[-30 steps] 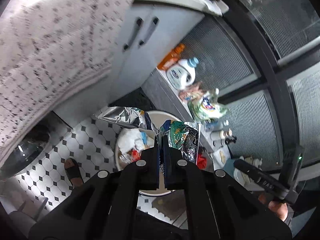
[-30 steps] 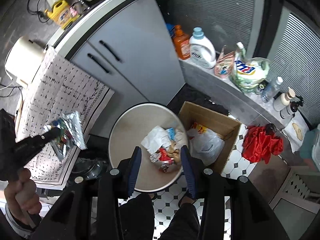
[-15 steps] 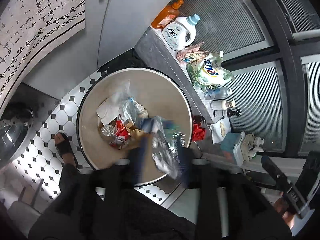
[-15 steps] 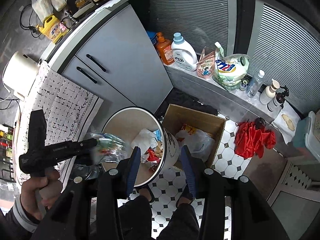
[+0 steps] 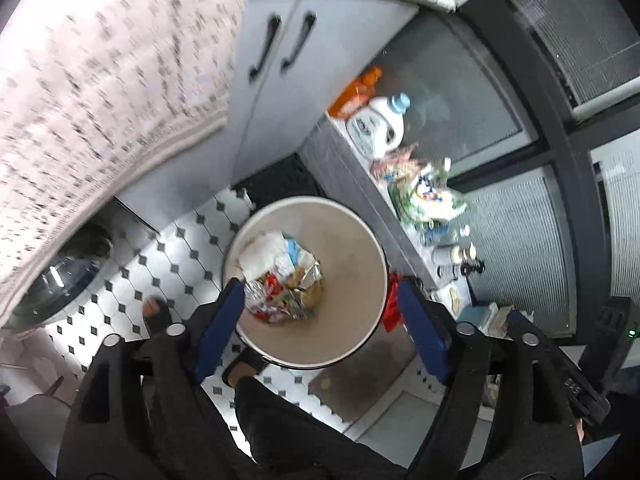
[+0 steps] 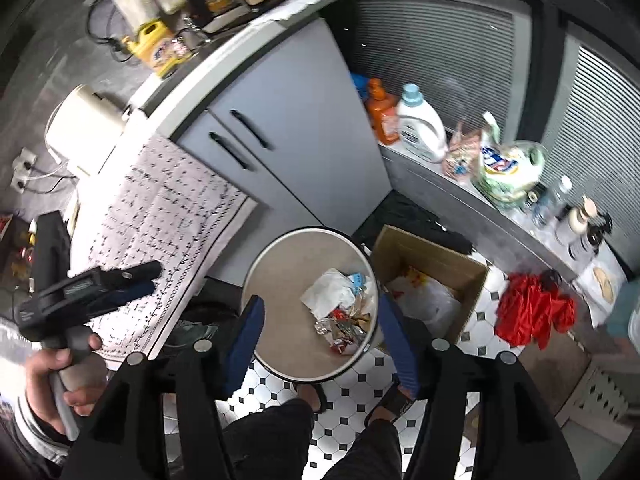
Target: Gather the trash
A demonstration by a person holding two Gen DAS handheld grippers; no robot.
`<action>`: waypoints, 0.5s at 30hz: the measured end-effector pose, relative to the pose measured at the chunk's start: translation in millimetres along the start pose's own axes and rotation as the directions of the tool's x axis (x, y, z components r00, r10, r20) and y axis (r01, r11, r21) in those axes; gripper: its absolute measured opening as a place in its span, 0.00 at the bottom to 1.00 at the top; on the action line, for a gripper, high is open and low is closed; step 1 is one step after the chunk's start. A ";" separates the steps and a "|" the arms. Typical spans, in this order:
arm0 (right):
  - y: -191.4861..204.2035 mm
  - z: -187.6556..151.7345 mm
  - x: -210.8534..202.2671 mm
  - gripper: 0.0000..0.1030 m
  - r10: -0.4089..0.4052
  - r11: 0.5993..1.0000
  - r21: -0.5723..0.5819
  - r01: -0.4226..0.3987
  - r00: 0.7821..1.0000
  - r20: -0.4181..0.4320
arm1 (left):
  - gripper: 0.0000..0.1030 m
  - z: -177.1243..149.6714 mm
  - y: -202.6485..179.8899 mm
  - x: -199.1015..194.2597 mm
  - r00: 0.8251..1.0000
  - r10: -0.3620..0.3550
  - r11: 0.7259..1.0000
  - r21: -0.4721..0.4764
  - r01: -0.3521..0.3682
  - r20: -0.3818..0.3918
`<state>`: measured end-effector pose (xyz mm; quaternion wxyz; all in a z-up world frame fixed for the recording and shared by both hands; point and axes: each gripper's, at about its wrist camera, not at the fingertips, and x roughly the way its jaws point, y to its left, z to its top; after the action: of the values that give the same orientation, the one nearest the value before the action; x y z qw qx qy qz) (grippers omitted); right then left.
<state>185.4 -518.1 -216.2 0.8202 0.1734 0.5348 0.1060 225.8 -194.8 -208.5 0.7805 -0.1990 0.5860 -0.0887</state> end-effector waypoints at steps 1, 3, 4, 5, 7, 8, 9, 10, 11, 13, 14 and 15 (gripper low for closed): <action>4.9 2.3 -1.2 0.59 0.004 1.000 -0.010 -0.004 1.000 -0.001 | 0.82 0.5 1.4 -14.5 1.000 0.001 1.000 0.002 -0.001 0.028; 12.9 5.9 -4.6 0.65 0.004 1.000 -0.020 -0.004 1.000 0.007 | 0.85 1.8 3.3 -30.4 0.998 0.003 1.000 0.002 -0.004 0.056; 18.2 7.7 -8.3 0.69 0.003 1.000 -0.023 -0.002 1.000 0.016 | 0.86 3.3 5.6 -43.3 0.997 0.000 1.000 -0.006 0.001 0.075; 22.8 8.8 -11.7 0.71 0.001 1.000 -0.024 -0.001 1.000 0.025 | 0.86 3.6 6.7 -50.4 0.996 -0.006 1.000 -0.007 0.006 0.086; 33.6 11.3 -21.0 0.77 0.003 1.000 -0.027 -0.002 0.999 0.049 | 0.89 6.4 8.5 -74.9 0.991 -0.014 1.000 -0.001 0.014 0.130; 39.9 12.3 -27.3 0.82 0.003 1.000 -0.029 -0.001 0.998 0.067 | 0.90 6.6 7.6 -81.8 0.989 -0.015 1.000 0.000 0.015 0.145; 44.3 12.9 -31.8 0.83 0.001 1.000 -0.030 0.002 0.997 0.080 | 0.91 7.7 9.0 -95.3 0.985 -0.020 1.000 0.004 0.020 0.170; 51.0 13.2 -37.3 0.85 -0.002 0.999 -0.034 0.006 0.995 0.096 | 0.92 7.3 10.0 -103.2 0.983 -0.022 1.000 0.008 0.021 0.185; 56.6 13.4 -41.6 0.87 -0.005 0.999 -0.038 0.009 0.994 0.107 | 0.93 7.4 11.1 -115.4 0.978 -0.024 1.000 0.021 0.020 0.206; 71.3 13.5 -51.8 0.90 -0.012 0.999 -0.045 0.019 0.991 0.135 | 0.94 6.5 13.8 -135.1 0.970 -0.028 0.999 0.049 0.016 0.242; 79.5 12.9 -56.7 0.92 -0.016 0.998 -0.050 0.024 0.988 0.152 | 0.94 5.8 15.3 -145.2 0.965 -0.027 0.998 0.060 0.011 0.262; 84.6 12.6 -60.4 0.92 -0.019 0.998 -0.053 0.028 0.986 0.164 | 0.94 4.9 16.9 -154.8 0.959 -0.026 0.997 0.073 0.005 0.282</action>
<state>173.4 -464.3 -127.1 0.8669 0.1524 0.4647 0.0965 182.8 -121.0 -78.2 0.8620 -0.1863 0.4634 -0.0864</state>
